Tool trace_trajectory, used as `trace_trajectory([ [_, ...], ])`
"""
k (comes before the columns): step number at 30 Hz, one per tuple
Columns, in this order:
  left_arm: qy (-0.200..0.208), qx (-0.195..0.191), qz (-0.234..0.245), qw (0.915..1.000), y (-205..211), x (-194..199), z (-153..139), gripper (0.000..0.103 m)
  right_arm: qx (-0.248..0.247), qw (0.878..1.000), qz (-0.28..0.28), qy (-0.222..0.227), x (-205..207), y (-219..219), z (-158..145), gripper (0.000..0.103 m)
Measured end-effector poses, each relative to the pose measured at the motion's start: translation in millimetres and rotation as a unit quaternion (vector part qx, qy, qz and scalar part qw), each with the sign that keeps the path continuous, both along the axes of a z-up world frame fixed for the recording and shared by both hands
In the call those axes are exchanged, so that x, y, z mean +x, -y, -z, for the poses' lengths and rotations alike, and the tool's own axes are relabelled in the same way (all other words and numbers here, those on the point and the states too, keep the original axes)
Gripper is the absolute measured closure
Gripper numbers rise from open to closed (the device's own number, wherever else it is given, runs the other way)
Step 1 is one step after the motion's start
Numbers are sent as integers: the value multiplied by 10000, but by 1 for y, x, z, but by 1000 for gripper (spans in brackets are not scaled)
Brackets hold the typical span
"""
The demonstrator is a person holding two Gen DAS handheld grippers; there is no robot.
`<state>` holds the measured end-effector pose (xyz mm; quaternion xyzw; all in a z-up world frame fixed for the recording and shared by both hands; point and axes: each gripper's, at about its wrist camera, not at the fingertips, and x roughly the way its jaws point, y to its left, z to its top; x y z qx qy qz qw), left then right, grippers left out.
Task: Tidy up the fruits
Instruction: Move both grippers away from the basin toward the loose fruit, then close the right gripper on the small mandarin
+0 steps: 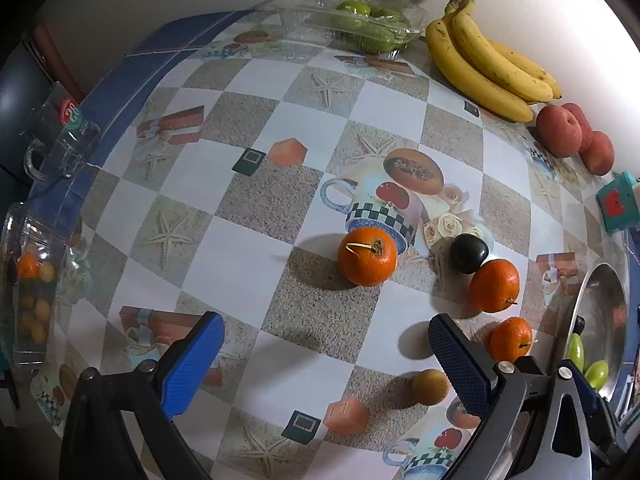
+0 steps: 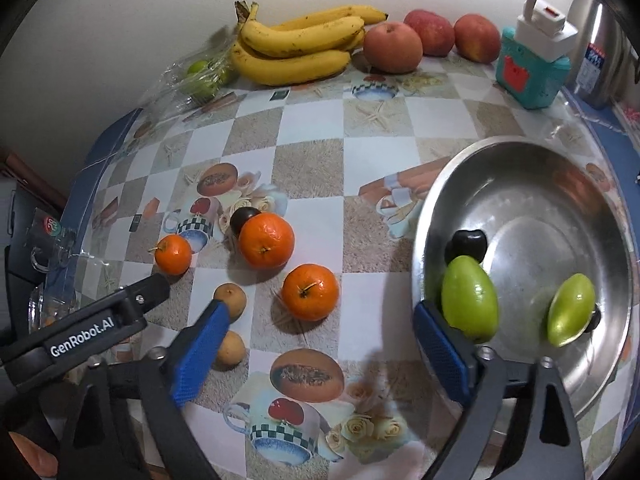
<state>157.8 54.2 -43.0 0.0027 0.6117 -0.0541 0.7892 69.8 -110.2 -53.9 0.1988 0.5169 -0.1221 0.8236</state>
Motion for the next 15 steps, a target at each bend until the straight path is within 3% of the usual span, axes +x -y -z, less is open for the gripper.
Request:
trace_trajectory([
  [15, -137, -15, -7, 9999, 4, 13, 10, 0, -59, 9995, -204, -216, 24, -3, 19, 51],
])
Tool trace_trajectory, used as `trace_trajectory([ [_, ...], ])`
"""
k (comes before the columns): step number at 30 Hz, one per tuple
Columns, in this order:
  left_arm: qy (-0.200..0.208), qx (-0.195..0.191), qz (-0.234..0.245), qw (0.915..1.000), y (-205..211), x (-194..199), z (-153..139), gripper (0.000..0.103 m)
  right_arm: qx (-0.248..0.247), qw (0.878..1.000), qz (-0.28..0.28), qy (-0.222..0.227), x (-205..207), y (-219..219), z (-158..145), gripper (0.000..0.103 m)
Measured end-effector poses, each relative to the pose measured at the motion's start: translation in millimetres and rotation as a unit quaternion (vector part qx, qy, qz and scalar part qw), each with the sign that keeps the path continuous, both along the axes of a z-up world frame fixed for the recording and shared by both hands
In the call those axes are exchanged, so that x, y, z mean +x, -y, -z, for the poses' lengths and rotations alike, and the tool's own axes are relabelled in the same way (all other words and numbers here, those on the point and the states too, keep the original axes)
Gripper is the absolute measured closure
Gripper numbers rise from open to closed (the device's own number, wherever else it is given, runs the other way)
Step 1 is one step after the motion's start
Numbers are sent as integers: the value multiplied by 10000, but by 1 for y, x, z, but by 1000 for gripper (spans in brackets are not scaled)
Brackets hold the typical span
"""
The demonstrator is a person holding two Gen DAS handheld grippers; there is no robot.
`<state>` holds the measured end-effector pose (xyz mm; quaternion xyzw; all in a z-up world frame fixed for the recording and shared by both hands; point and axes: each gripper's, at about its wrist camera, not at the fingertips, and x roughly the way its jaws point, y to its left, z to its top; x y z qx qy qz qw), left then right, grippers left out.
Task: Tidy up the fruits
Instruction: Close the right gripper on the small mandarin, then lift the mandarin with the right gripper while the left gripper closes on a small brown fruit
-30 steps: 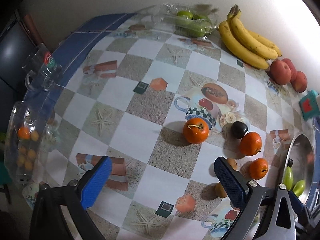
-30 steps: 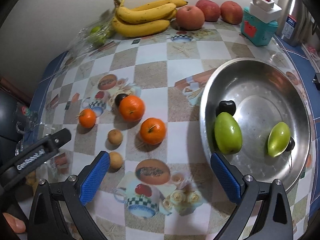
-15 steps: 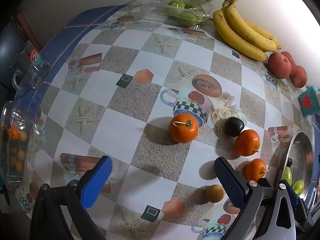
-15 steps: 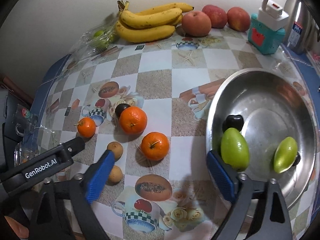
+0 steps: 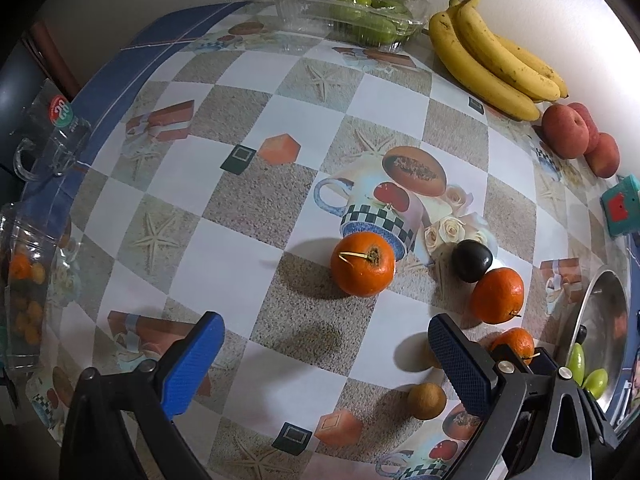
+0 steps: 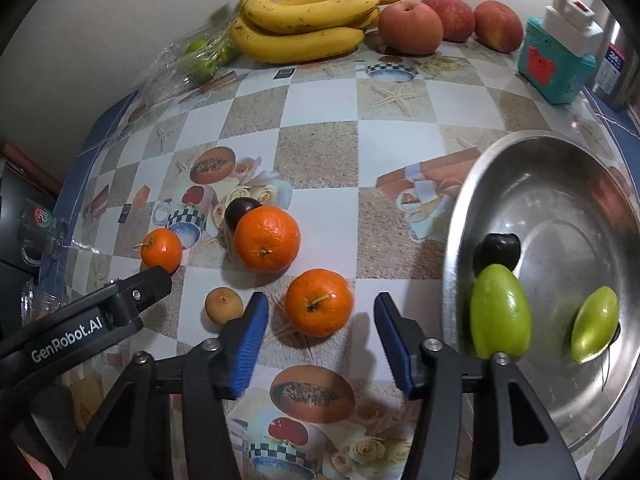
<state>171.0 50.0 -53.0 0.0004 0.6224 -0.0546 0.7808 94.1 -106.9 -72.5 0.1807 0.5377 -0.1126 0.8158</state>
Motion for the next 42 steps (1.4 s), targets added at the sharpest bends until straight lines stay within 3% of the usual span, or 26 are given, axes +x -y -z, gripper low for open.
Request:
trace_trajectory([
  [5, -39, -8, 18, 10000, 0, 2, 3, 0, -142, 9998, -71, -99, 7, -3, 7, 52],
  [15, -158, 9, 70, 9998, 6, 6, 16, 0, -383, 9990, -165, -145, 12, -7, 11, 64],
  [36, -235, -257, 329, 9989, 16, -14, 11, 0, -148, 9993, 1, -334, -22, -9, 7, 65],
  [42, -237, -122, 579, 9980, 28, -26, 12, 1, 10, 9992, 115, -383, -35, -9, 6, 64],
])
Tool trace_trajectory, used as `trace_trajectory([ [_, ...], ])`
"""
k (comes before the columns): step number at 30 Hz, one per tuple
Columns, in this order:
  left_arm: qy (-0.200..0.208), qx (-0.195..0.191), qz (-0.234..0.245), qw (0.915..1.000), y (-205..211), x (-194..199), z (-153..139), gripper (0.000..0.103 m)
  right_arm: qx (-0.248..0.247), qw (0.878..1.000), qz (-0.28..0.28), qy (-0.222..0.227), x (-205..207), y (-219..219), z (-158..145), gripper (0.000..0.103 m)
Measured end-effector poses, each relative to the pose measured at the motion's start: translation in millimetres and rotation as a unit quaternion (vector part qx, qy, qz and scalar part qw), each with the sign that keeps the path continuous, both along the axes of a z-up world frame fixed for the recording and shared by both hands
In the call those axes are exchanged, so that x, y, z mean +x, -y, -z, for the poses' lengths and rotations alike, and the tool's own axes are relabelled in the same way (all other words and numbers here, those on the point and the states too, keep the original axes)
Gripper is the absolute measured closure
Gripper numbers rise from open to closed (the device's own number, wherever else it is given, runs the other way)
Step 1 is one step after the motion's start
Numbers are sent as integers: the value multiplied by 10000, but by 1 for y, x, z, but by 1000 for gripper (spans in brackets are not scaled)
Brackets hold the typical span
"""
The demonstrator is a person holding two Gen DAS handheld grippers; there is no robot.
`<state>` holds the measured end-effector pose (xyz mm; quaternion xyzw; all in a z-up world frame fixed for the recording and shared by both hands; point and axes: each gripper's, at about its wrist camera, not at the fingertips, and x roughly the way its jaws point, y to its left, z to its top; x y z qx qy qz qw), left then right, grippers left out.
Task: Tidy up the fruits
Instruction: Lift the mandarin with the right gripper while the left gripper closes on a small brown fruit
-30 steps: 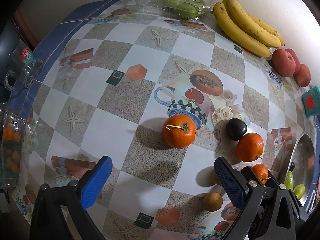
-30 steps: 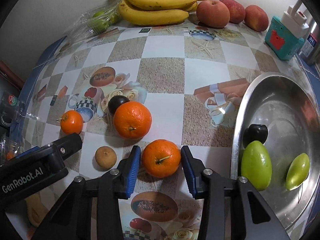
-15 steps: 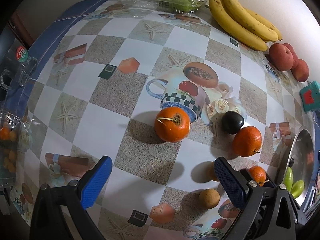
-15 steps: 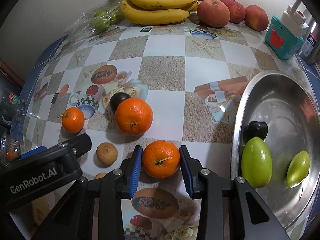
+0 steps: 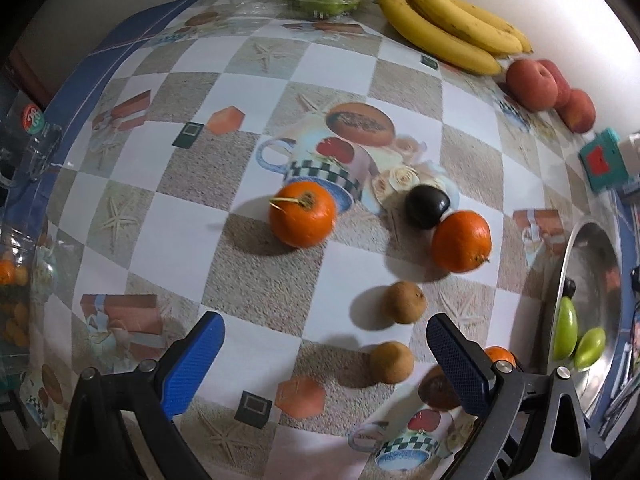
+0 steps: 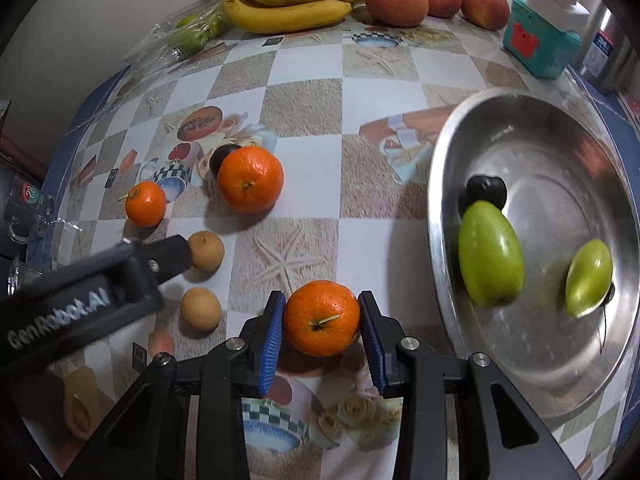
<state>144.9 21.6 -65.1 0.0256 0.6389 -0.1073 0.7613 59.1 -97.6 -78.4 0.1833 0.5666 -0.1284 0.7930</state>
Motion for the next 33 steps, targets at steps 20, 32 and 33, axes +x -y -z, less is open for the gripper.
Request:
trace_trajectory([
  [20, -339, -153, 385, 9986, 33, -25, 15, 57, 350, 9986, 369, -105, -24, 10, 0, 65],
  [32, -110, -292, 518, 9982, 41, -33, -6, 75, 404, 9984, 382, 39, -30, 14, -13, 65],
  [33, -66, -316, 503, 9982, 40, -33, -10, 75, 409, 9985, 371, 67, -29, 14, -15, 65],
])
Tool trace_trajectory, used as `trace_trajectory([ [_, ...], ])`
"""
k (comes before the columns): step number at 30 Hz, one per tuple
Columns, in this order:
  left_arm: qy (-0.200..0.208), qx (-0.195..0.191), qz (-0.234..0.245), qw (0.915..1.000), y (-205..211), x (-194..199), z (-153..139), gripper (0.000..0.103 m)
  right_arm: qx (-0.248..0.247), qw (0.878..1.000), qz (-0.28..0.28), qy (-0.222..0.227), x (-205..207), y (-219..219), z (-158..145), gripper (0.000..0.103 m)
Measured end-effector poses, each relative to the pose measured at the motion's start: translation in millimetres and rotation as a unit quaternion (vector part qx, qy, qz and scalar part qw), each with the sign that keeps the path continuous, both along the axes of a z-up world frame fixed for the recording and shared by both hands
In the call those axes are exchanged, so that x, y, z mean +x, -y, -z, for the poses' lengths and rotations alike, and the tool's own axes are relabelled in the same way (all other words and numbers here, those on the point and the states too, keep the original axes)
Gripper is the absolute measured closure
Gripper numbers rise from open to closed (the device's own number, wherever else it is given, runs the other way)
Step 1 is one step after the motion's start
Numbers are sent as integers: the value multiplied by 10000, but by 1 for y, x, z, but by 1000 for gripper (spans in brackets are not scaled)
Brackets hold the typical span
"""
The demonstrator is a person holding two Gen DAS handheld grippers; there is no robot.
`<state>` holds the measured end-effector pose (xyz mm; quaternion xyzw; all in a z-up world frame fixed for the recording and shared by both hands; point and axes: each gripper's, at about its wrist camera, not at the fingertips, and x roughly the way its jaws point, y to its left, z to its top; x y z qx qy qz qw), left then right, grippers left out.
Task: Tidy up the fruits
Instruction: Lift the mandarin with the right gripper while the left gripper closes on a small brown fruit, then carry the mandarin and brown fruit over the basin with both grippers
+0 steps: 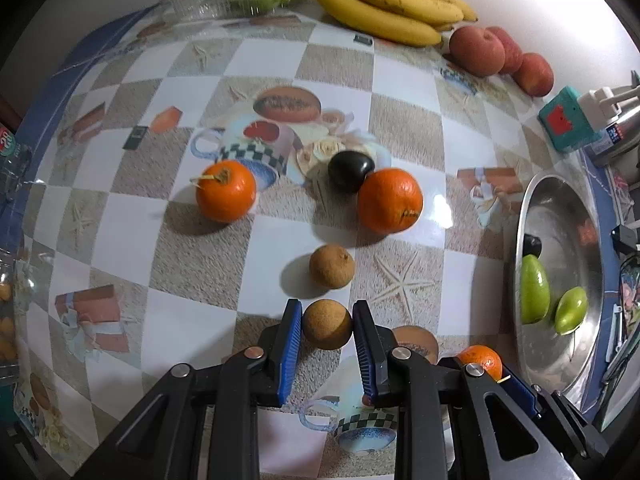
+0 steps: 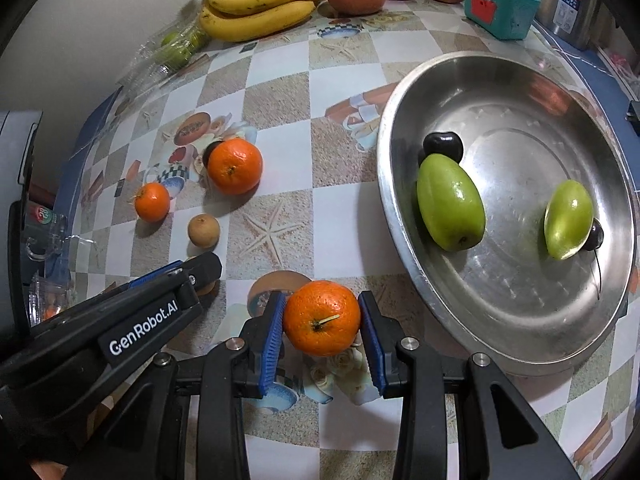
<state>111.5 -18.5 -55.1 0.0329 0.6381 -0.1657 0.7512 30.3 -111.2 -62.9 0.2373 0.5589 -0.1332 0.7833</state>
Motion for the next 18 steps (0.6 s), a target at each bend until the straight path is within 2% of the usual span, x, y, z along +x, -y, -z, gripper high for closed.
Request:
trace_trajectory([
  [9, 361, -321, -213, 9986, -18, 7, -29, 75, -20, 9998, 101, 189, -2, 5, -19, 65],
  [18, 489, -481, -219, 9974, -24, 8, -43, 75, -247, 9982, 439, 333, -12, 27, -41, 65],
])
